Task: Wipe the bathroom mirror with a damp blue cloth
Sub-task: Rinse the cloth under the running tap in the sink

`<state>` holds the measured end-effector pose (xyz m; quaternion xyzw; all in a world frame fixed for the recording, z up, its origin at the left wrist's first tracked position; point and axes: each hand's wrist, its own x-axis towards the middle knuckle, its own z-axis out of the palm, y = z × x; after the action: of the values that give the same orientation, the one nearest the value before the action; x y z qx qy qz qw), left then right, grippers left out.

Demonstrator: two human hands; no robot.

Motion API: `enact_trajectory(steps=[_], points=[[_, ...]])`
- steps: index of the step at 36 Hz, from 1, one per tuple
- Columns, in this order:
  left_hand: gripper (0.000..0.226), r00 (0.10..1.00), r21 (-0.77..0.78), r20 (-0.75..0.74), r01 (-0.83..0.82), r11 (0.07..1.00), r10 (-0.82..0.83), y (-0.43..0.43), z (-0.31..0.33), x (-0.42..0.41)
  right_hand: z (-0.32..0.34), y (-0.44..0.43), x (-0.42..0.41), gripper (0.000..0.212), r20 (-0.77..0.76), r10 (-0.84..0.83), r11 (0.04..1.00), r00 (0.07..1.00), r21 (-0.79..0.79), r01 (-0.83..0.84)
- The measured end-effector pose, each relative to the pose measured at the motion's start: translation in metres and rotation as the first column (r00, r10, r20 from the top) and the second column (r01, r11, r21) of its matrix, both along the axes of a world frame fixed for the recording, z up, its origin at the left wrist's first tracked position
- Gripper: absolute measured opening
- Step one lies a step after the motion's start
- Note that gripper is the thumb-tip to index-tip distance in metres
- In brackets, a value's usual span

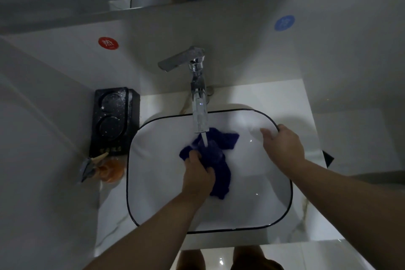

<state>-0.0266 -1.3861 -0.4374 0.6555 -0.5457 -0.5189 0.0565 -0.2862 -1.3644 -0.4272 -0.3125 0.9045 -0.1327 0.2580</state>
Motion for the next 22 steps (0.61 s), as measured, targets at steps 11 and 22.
enact_trajectory(steps=[11,22], points=[[0.020,0.874,0.483,-0.385,-0.084,0.871,0.298,-0.037,0.043,0.007,0.001,0.000,0.000,0.046,-0.023,0.009,1.000,1.000,-0.005,-0.010],[0.036,0.949,-0.404,0.274,-0.034,0.914,0.157,-0.030,0.005,0.003,-0.001,0.000,0.000,0.045,0.004,0.000,1.000,1.000,-0.015,0.000]])
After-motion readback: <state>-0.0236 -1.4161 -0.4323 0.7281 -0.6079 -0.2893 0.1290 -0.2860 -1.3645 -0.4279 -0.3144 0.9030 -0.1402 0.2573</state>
